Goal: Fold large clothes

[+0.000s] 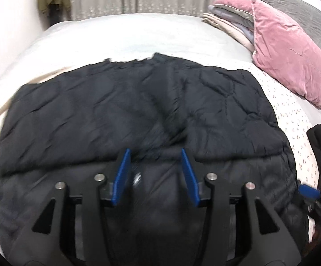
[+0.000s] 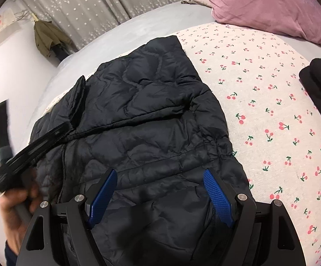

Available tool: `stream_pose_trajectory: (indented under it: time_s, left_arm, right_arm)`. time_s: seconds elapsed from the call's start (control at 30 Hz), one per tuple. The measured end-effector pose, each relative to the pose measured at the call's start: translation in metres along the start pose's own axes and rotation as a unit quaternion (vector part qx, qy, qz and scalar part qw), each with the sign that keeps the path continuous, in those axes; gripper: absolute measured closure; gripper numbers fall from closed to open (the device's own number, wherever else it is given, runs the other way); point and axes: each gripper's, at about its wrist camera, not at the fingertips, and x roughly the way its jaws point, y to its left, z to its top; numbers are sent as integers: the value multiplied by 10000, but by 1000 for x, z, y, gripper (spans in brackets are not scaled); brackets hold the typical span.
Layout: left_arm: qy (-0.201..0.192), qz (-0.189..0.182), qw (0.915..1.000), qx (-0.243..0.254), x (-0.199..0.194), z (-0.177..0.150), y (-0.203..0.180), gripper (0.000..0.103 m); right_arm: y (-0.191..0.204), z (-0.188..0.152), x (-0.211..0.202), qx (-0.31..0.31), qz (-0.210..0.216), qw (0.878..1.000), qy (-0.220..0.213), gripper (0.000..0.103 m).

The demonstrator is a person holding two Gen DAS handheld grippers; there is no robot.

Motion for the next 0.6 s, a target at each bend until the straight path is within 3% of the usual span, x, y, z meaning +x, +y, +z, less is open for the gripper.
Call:
stream_pose_trajectory:
  time_s: [0.13,0.27,0.4,0.6]
  left_arm:
    - [-130,160,9996,-168,-47,-23,36,39]
    - [-143,441,9964,-705,-95,-49,101,39]
    - [-275,774,9879,-1317,-136,-85,165,37]
    - [92,1019,9780,-1816,-147,-146,221,36]
  right_arm:
    - [12,-3,-5,-327,-289,9989,-177,22]
    - [25,-6,-17,-777,-768,9925,-553,22]
    - [37,-10,-28,-1113,-1098,9839,-870,22]
    - [53,-22,-47,-1469,-1367,9722,-1209,22]
